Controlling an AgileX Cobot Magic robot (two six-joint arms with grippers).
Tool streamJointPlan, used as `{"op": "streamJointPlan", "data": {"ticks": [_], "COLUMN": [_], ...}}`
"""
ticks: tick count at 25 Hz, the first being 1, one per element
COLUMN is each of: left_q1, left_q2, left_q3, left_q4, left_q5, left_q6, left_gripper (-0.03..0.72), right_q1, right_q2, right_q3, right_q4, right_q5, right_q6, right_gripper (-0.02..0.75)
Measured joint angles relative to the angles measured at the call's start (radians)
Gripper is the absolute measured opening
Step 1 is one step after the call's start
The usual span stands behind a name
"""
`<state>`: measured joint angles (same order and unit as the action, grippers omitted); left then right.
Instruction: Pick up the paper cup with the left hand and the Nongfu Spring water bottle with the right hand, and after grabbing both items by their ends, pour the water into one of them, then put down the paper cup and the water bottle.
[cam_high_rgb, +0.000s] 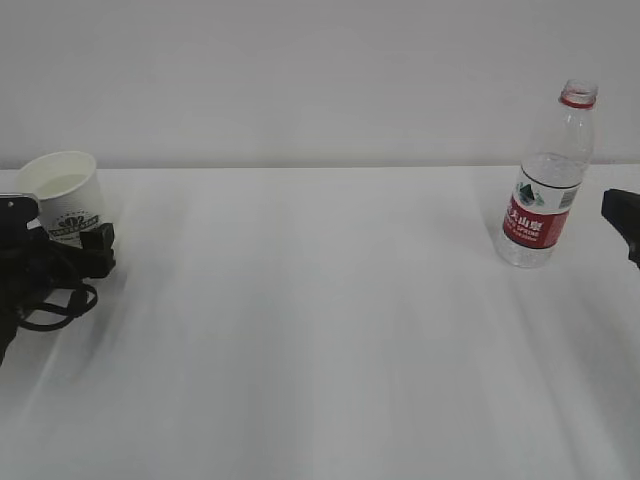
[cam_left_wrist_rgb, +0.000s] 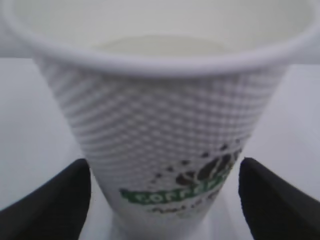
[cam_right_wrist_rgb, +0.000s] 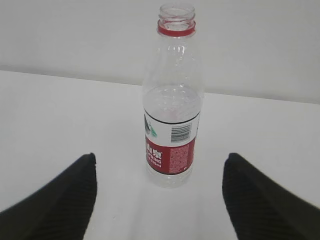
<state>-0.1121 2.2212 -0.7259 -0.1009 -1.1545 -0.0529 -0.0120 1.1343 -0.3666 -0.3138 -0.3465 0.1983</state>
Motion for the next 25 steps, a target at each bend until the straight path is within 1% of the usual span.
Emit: {"op": "streamJointPlan", "data": {"ticks": [9,21,25], "left_q1": [-0.002,-0.002,-0.002], "left_q2": [-0.134,-0.304,-0.385], "left_q3": [0.156,0.321,0.369], "left_q4": [0.0,0.0,0.018], "left_q5": [0.0,0.0,0.0], "left_q6": [0.0,0.0,0.001], "left_gripper": [0.69,0.679,0.67], "right_q1": [0.0,0.0,0.0], "right_q2": [0.0,0.0,0.0], "right_q3": [0.0,0.0,0.0], "right_q4": [0.0,0.0,0.0], "right_q5": [0.0,-0.022,-0.024], "right_q6": [0.0,0.018,0.025], "right_gripper": [0.59,0.589,0.589]}}
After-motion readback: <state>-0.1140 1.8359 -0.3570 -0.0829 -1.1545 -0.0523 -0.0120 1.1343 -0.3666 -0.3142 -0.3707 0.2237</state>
